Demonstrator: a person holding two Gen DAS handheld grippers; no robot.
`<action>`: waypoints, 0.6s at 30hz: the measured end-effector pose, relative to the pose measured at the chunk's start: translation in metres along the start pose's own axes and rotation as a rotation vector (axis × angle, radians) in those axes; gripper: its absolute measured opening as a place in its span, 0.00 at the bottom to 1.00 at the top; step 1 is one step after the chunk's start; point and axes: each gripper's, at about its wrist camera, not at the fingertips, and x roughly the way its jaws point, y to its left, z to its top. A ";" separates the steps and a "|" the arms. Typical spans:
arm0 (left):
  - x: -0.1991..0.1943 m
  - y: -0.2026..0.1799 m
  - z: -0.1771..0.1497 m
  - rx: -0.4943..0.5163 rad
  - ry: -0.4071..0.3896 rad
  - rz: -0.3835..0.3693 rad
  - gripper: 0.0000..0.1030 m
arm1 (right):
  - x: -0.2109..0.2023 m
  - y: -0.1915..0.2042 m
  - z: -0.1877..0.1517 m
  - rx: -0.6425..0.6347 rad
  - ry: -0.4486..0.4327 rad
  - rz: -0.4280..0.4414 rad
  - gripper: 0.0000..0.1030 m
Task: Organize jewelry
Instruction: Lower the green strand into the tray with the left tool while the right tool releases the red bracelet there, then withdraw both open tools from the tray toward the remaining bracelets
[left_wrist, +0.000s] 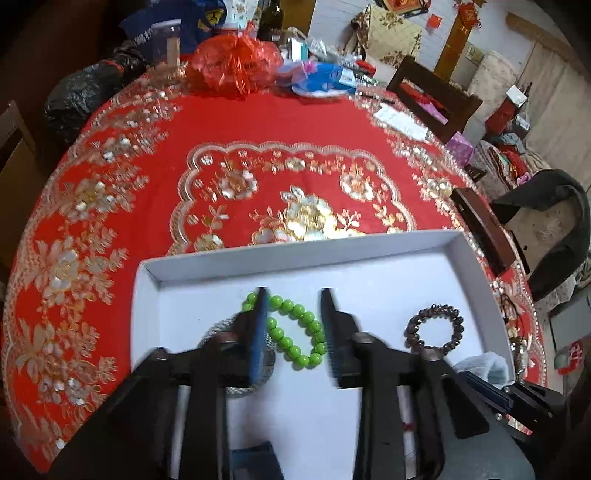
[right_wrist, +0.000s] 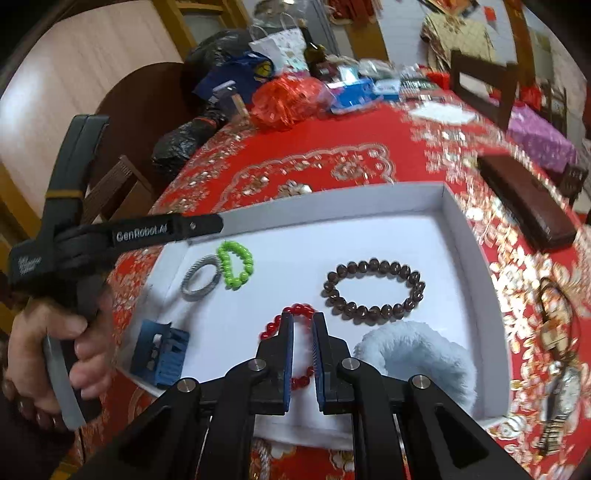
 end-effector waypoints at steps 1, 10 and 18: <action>-0.006 0.002 0.001 -0.002 -0.017 0.006 0.42 | -0.008 0.004 -0.002 -0.019 -0.012 0.001 0.13; -0.085 0.028 -0.034 -0.029 -0.144 0.006 0.42 | -0.057 0.018 -0.047 -0.105 -0.106 -0.046 0.13; -0.127 0.021 -0.119 -0.008 -0.178 -0.042 0.51 | -0.071 -0.009 -0.122 -0.046 -0.080 -0.121 0.13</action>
